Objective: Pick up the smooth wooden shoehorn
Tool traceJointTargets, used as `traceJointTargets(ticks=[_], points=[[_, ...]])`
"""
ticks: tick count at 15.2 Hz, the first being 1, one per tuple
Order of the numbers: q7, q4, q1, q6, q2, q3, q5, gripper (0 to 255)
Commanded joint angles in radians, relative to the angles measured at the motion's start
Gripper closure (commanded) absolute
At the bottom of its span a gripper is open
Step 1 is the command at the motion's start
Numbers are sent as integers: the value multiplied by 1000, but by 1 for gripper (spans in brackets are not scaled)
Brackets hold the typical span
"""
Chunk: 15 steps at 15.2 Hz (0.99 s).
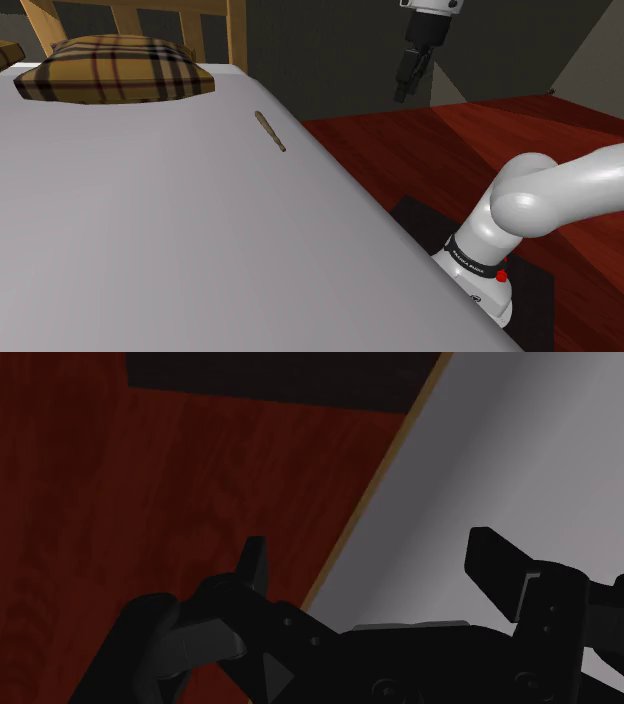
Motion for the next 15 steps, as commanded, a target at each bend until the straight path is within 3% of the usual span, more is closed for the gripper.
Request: traceJointTargets(ticks=[1,8,15], points=[[0,0,0,0,0,0,0,0],[223,37,-13,174,171,134,73,0],[450,148,-40,328,396,254,74,0]])
